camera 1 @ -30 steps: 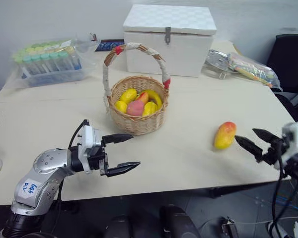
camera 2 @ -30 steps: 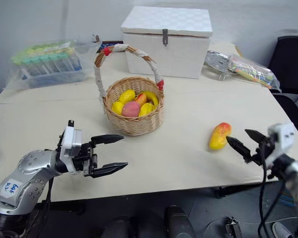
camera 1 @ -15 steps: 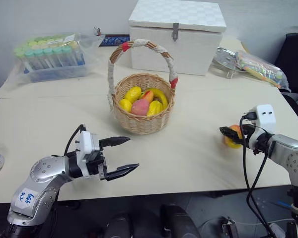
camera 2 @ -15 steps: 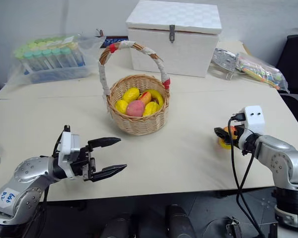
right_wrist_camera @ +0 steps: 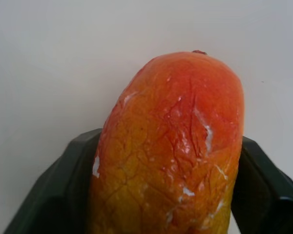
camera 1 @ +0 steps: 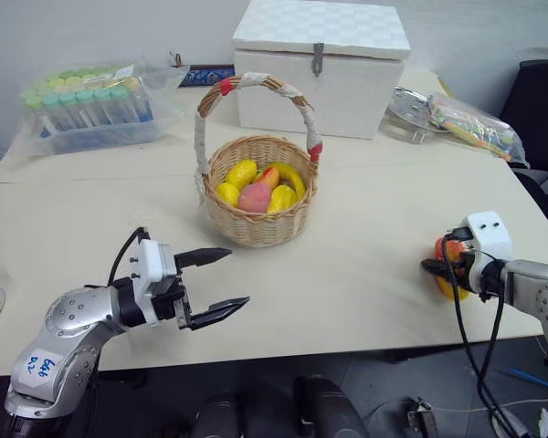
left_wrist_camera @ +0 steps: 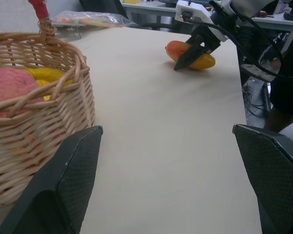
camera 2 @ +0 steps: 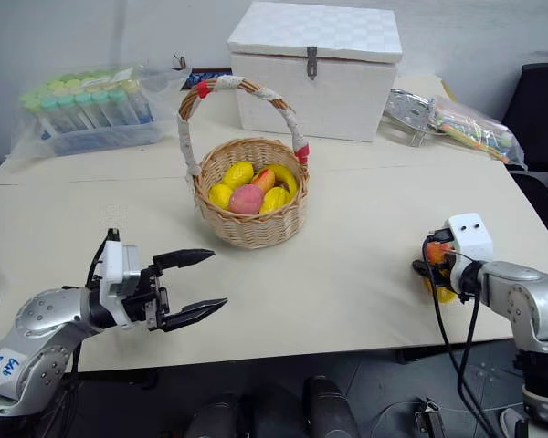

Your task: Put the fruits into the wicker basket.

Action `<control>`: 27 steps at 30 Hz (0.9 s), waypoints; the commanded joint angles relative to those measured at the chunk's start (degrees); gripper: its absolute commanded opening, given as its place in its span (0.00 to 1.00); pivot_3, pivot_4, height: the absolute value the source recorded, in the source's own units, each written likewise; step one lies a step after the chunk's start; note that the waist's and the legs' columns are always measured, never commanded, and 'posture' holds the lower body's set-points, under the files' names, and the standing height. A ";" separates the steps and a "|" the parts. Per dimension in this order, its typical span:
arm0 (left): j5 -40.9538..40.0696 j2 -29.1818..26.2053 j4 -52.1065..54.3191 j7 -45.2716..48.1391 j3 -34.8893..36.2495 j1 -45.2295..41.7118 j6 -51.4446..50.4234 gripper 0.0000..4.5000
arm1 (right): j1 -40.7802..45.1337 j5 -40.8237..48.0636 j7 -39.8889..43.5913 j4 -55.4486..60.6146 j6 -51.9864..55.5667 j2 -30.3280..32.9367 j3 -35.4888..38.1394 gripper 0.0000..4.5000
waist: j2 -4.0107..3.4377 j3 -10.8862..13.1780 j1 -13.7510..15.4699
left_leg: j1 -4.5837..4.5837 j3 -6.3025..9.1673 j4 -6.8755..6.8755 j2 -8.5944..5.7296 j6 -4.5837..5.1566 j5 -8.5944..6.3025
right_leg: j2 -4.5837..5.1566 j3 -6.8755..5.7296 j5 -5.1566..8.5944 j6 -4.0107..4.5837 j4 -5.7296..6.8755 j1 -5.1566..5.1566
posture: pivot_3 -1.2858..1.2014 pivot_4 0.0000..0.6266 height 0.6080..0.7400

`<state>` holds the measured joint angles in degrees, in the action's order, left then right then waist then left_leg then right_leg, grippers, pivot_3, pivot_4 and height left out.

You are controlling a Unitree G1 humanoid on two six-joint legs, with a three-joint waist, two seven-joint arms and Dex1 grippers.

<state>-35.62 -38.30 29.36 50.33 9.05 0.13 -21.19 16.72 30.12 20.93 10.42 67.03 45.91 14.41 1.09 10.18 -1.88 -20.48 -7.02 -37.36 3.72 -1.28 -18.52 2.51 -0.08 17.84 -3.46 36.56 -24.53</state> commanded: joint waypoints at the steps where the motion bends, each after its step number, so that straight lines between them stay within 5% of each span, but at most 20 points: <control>1: -0.68 0.06 0.94 -0.28 1.37 -0.59 0.84 1.00 | 2.64 4.76 10.39 3.49 -8.93 -0.92 1.97 0.61 | -0.02 0.01 -0.18 | 0.02 -0.03 0.01 0.00 0.00 0.00 | -0.02 0.03 0.00 0.00 0.01 0.00 | 0.52 0.24 1.00; 6: -2.36 3.00 1.41 -3.79 3.11 -0.30 1.02 1.00 | 12.61 8.30 25.72 10.22 -22.93 -6.02 -6.78 0.61 | -0.04 0.03 -0.82 | 0.07 0.00 0.04 0.01 0.00 -0.01 | -0.10 0.09 -0.02 -0.03 0.06 -0.02 | 0.52 0.24 1.00; 14: -3.50 8.62 2.15 -10.27 10.07 2.72 3.11 1.00 | 32.26 -2.69 20.96 -0.96 -31.81 -23.90 -22.79 0.61 | 0.04 0.02 -1.46 | 0.14 0.12 -0.14 0.00 -0.05 0.01 | -0.05 0.15 -0.03 0.01 0.40 -0.06 | 0.52 0.24 1.00; 22: -3.17 9.19 5.04 -11.90 10.85 7.46 4.26 1.00 | 40.73 -14.83 15.44 -17.61 -42.71 -35.17 -28.32 0.61 | 0.05 0.01 -1.34 | -0.05 0.12 -0.37 -0.03 0.11 -0.10 | 0.17 0.00 -0.02 0.05 0.38 -0.13 | 0.52 0.24 1.00; 23: -2.93 9.32 5.29 -12.10 10.59 7.73 4.43 1.00 | 41.36 -15.81 15.15 -19.40 -43.50 -35.97 -28.68 0.77 | 0.08 0.00 -1.44 | -0.06 0.10 -0.38 -0.03 0.13 -0.12 | 0.19 -0.02 -0.02 0.04 0.37 -0.13 | 0.52 0.24 1.00; 27: -2.33 9.60 6.18 -13.04 9.83 8.11 4.56 1.00 | 42.73 -19.23 15.58 -23.52 -47.78 -36.44 -28.77 0.99 | 0.08 0.00 -1.52 | -0.06 0.10 -0.40 -0.02 0.12 -0.15 | 0.20 -0.07 -0.02 0.06 0.39 -0.14 | 0.52 0.24 1.00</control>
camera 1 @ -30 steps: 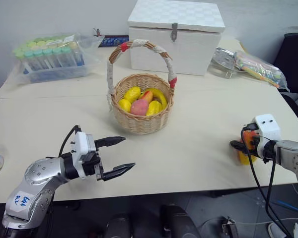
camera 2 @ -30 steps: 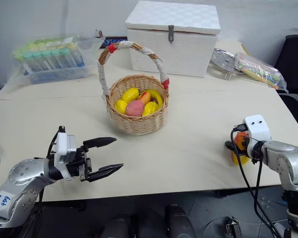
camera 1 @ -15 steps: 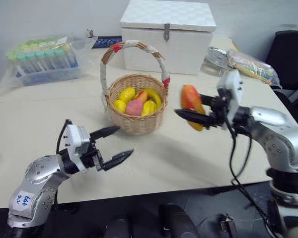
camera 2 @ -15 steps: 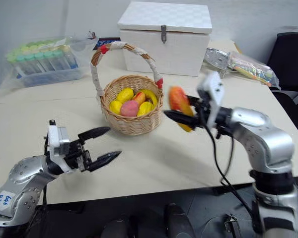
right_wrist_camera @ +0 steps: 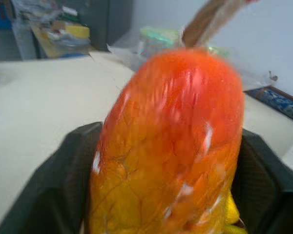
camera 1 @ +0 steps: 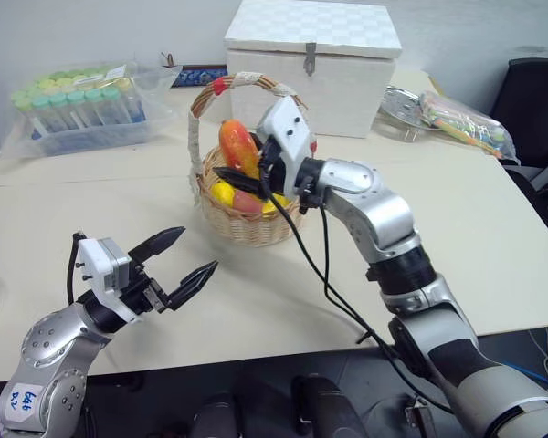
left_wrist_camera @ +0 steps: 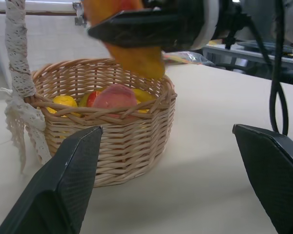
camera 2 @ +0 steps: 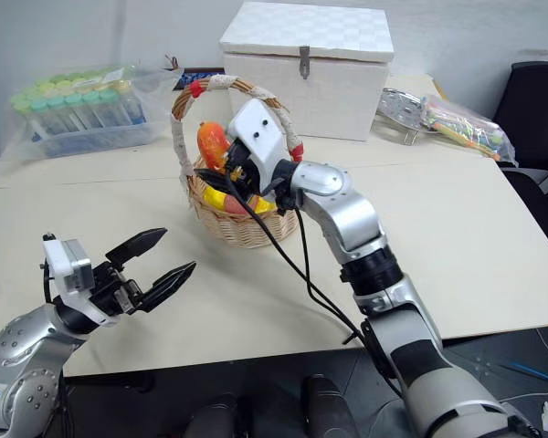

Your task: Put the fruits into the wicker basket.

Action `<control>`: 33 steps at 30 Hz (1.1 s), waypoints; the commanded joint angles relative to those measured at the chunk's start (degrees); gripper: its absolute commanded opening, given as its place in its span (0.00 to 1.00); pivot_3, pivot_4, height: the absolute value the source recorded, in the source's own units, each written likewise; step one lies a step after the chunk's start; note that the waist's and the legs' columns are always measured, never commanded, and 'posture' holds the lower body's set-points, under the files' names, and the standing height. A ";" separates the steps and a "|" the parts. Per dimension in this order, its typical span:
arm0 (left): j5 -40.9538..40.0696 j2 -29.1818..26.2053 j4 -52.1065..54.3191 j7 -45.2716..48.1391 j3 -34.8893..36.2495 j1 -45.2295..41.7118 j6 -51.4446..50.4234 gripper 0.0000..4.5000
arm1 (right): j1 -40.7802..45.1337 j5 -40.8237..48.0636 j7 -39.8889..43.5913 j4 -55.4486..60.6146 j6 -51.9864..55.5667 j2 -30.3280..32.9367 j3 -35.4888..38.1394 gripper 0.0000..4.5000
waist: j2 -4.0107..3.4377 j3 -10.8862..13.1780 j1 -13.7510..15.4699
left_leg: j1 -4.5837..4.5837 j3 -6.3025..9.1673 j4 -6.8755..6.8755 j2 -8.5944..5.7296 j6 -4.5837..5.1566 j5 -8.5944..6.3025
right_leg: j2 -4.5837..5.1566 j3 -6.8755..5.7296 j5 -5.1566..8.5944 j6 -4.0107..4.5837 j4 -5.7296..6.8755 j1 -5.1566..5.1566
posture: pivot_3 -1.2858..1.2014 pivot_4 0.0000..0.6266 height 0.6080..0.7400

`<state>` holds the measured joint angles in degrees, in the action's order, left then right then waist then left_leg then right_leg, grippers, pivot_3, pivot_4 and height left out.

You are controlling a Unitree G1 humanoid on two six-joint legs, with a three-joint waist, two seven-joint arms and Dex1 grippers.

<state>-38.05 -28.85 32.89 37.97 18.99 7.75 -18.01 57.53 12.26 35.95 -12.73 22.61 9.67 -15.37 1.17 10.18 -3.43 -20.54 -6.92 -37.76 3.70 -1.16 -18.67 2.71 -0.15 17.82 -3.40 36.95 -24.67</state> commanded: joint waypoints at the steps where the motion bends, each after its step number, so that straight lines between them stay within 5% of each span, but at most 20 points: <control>1: 0.22 0.08 2.78 -0.77 -0.10 0.63 1.32 1.00 | 1.98 -0.93 1.63 -0.40 -3.37 -0.09 1.45 0.99 | 0.00 0.00 0.00 | 0.00 0.01 0.00 0.00 -0.01 -0.01 | 0.00 -0.01 0.01 0.01 0.00 0.00 | 0.52 0.24 1.00; 12: 0.59 -0.80 3.43 -1.22 0.62 1.24 1.73 1.00 | -2.66 14.76 25.10 6.23 2.10 11.30 11.05 0.99 | -0.01 0.00 0.38 | 0.00 0.05 0.02 0.03 0.32 -0.22 | 0.00 -0.08 0.01 0.01 -0.05 0.05 | 0.52 0.24 1.00; 17: 0.01 -0.66 4.33 -1.83 1.52 2.17 1.81 1.00 | 0.64 11.47 28.64 -6.36 -0.59 17.81 13.14 0.99 | -0.01 0.01 -0.03 | 0.05 0.00 -0.02 -0.01 0.43 -0.28 | 0.08 -0.06 0.01 0.01 -0.06 0.08 | 0.52 0.24 1.00; 29: 0.07 -1.09 4.78 -2.57 1.28 1.22 1.38 1.00 | 17.86 0.60 31.11 -42.72 -22.58 7.30 11.12 0.99 | -0.10 0.06 -1.74 | 0.18 -0.15 0.10 0.08 -0.09 0.01 | -0.16 0.16 0.01 0.13 0.09 -0.01 | 0.52 0.24 1.00; 33: 0.22 -1.18 4.98 -2.80 1.32 0.97 1.42 1.00 | 20.37 -3.09 31.87 -49.59 -25.95 5.59 10.54 0.78 | -0.10 0.06 -1.32 | 0.12 -0.14 0.08 0.06 -0.06 -0.01 | -0.08 0.14 0.00 0.13 0.00 0.00 | 0.52 0.24 1.00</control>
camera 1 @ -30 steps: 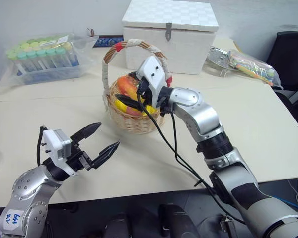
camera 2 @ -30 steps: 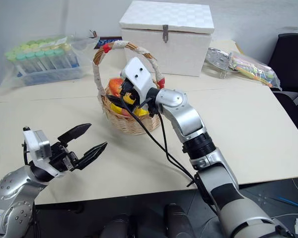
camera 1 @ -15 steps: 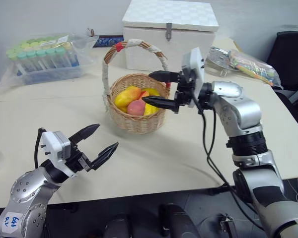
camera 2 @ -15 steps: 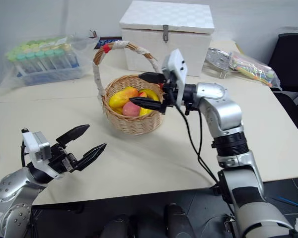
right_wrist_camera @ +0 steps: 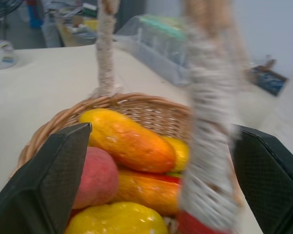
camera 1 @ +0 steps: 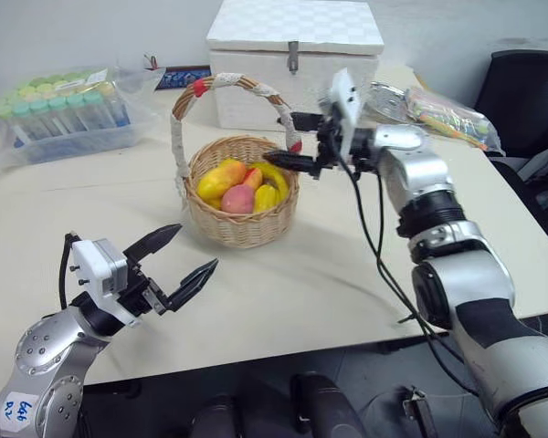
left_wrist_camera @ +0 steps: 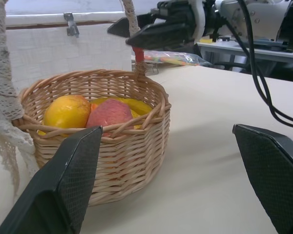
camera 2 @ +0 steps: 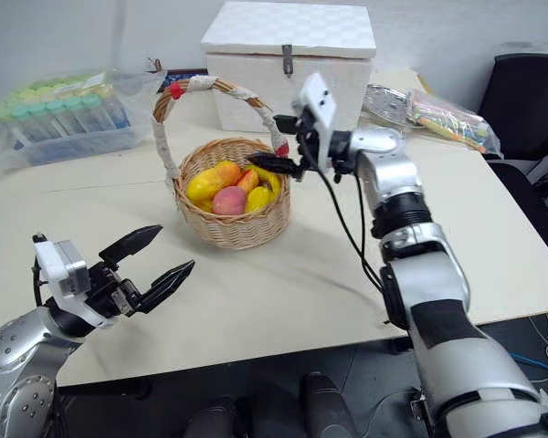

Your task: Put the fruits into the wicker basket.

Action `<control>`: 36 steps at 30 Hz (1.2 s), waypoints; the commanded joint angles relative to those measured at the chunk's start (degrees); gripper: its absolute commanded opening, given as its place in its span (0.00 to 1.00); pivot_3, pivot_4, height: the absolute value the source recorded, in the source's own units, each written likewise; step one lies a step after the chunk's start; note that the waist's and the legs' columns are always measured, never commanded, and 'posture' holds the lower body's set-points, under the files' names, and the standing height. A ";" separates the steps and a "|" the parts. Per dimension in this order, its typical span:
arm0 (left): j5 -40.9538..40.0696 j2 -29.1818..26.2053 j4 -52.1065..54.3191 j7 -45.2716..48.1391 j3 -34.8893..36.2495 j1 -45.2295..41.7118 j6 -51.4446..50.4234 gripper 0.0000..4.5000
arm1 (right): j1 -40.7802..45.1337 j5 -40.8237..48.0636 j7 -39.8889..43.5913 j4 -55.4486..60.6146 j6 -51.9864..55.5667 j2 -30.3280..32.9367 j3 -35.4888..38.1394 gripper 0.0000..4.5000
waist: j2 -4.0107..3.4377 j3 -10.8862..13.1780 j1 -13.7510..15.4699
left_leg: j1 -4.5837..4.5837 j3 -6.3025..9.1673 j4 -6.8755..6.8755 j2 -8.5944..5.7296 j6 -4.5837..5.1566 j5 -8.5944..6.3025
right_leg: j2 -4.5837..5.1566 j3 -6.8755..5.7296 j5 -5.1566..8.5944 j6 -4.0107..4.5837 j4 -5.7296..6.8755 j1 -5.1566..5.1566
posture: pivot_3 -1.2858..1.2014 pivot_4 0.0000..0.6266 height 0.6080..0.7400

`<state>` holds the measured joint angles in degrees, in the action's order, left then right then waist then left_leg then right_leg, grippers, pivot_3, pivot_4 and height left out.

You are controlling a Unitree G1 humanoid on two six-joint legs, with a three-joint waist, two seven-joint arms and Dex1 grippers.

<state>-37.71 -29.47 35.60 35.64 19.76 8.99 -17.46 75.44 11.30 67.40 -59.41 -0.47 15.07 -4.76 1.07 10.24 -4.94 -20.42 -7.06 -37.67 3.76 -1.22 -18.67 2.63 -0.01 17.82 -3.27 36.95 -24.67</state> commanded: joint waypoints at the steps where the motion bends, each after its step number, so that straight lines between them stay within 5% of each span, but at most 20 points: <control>1: -0.15 -0.59 2.38 -0.54 0.59 -0.27 0.85 1.00 | 2.99 -2.69 0.34 -4.15 -3.37 0.24 0.19 0.72 | 0.00 0.00 0.30 | -0.04 0.03 -0.02 -0.02 0.02 -0.01 | 0.05 -0.03 0.00 0.00 -0.02 0.00 | 0.52 0.24 1.00; 11: 0.24 -0.41 2.62 -0.81 -0.67 -0.09 1.16 1.00 | -1.64 -2.19 7.36 0.10 -3.42 6.80 2.94 0.00 | 0.00 0.00 0.31 | -0.09 0.11 -0.05 -0.02 0.01 -0.06 | 0.09 -0.11 0.00 -0.01 -0.06 0.01 | 0.52 0.24 1.00; 24: 0.49 -1.52 -5.95 4.99 -6.35 -9.72 1.04 1.00 | -29.14 12.23 -7.42 49.16 26.83 22.14 19.38 0.00 | -0.10 0.06 1.87 | -0.13 0.12 -0.06 -0.01 -0.03 -0.07 | 0.00 -0.11 0.00 -0.01 -0.04 -0.06 | 0.52 0.24 1.00; 28: 1.02 -1.37 -10.00 7.62 -9.06 -14.58 1.17 1.00 | -33.79 11.42 -15.59 47.59 24.91 24.84 25.76 0.00 | -0.10 0.06 1.97 | -0.13 0.06 -0.13 -0.09 0.03 -0.04 | 0.00 -0.02 -0.05 -0.09 -0.04 -0.03 | 0.52 0.24 1.00; 36: 1.76 -0.87 -12.48 9.40 -10.47 -18.21 1.34 1.00 | -32.26 4.54 -25.82 30.61 6.11 23.24 25.47 0.00 | -0.10 0.06 1.42 | 0.03 -0.22 -0.16 -0.04 0.03 -0.02 | -0.22 0.34 -0.11 -0.19 0.00 -0.02 | 0.52 0.24 1.00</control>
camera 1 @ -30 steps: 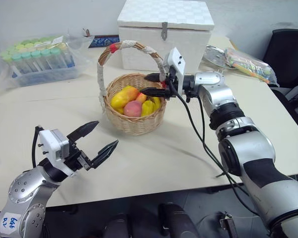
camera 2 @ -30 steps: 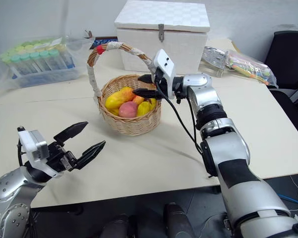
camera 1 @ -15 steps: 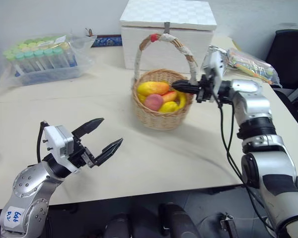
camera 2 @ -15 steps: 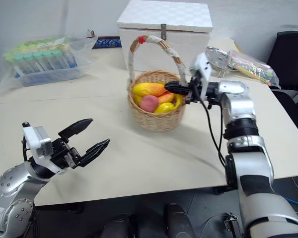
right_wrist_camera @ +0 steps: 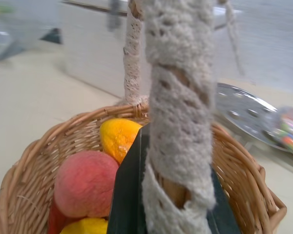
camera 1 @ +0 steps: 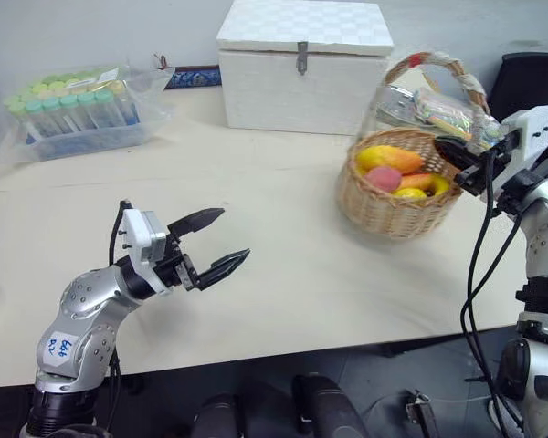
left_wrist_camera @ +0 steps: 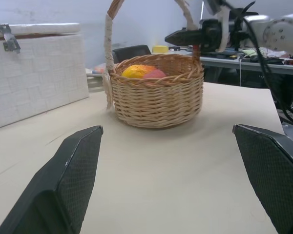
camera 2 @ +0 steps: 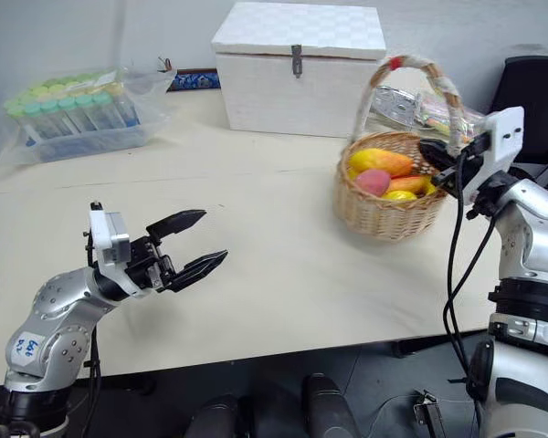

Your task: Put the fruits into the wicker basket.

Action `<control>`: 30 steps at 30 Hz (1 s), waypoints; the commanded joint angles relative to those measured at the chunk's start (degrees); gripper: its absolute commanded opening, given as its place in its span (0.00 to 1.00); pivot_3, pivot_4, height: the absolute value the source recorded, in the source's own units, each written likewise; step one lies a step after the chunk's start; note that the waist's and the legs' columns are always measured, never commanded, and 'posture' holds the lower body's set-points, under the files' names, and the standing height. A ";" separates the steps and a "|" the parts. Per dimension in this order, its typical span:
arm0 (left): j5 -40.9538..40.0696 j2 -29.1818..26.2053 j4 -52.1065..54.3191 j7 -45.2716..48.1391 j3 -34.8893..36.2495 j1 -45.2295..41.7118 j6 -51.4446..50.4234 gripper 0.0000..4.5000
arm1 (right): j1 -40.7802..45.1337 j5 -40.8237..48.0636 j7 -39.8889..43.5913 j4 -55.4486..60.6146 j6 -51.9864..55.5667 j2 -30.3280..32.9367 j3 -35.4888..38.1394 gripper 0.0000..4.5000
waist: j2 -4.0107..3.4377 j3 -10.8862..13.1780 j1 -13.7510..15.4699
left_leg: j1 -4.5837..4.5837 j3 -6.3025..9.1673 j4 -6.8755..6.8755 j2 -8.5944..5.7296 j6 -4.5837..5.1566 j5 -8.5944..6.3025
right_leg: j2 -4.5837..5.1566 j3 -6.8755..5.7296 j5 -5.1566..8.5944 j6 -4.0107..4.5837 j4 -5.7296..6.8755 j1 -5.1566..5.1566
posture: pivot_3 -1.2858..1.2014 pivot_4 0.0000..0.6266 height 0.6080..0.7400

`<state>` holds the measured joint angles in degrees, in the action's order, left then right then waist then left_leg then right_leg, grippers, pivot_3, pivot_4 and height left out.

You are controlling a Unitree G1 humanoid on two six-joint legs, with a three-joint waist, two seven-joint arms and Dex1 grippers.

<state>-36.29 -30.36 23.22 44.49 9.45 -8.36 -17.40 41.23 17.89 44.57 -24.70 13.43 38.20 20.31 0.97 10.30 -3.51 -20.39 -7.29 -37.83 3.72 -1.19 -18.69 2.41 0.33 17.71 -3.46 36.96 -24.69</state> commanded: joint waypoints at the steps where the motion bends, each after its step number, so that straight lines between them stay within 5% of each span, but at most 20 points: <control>1: 0.38 0.11 -0.15 0.59 -0.24 -1.11 1.24 1.00 | 2.30 -2.82 -3.62 -6.02 -9.87 -0.05 -0.09 0.00 | 0.00 0.00 -0.01 | 0.02 -0.04 0.00 0.00 0.00 0.00 | 0.00 0.03 0.00 0.00 0.01 0.00 | 0.52 0.24 1.00; 8: 0.30 0.00 0.87 0.32 0.13 -0.60 0.99 1.00 | 4.17 -4.49 -4.11 -16.84 -13.63 0.19 -1.93 0.00 | 0.00 0.00 -0.13 | 0.18 -0.12 -0.01 0.02 -0.01 0.01 | 0.00 0.09 -0.01 -0.02 0.02 0.13 | 0.52 0.24 1.00; 14: -0.17 -1.25 2.43 0.17 1.80 1.90 0.39 1.00 | 0.90 -0.14 4.82 -11.99 -9.92 4.79 -0.85 0.34 | -0.01 0.01 0.26 | 0.15 -0.11 -0.02 0.02 -0.01 0.00 | 0.01 0.10 -0.02 -0.03 0.01 0.12 | 0.52 0.24 1.00; 21: -0.81 -4.32 2.47 1.76 5.36 6.31 -0.08 1.00 | -9.67 2.96 14.49 -2.45 -9.36 12.56 1.54 0.86 | -0.04 0.02 0.49 | 0.13 -0.08 -0.02 0.01 0.04 -0.02 | 0.05 0.07 -0.02 -0.04 -0.05 0.15 | 0.52 0.24 1.00; 25: -0.01 -6.02 2.23 3.43 7.45 10.55 0.82 1.00 | -14.11 6.80 18.84 -0.76 -10.28 13.51 4.47 0.86 | -0.03 0.03 0.28 | 0.15 -0.08 -0.02 0.02 0.05 -0.04 | 0.03 0.07 -0.02 -0.05 -0.07 0.17 | 0.52 0.24 1.00; 30: 6.74 -8.81 0.94 7.49 9.27 20.33 7.61 1.00 | -25.51 4.12 29.34 5.84 -19.66 12.37 -1.60 0.86 | -0.03 0.02 0.21 | 0.22 -0.12 0.11 0.06 0.03 -0.06 | 0.00 0.08 0.00 -0.02 -0.11 0.16 | 0.52 0.24 1.00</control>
<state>-31.80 -38.73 23.70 50.66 17.23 10.67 -13.09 17.30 21.78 70.37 -22.96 -2.85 51.05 20.11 0.94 10.33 -3.29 -20.16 -7.41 -37.70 3.78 -1.16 -18.76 2.41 0.39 17.71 -3.47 36.81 -24.51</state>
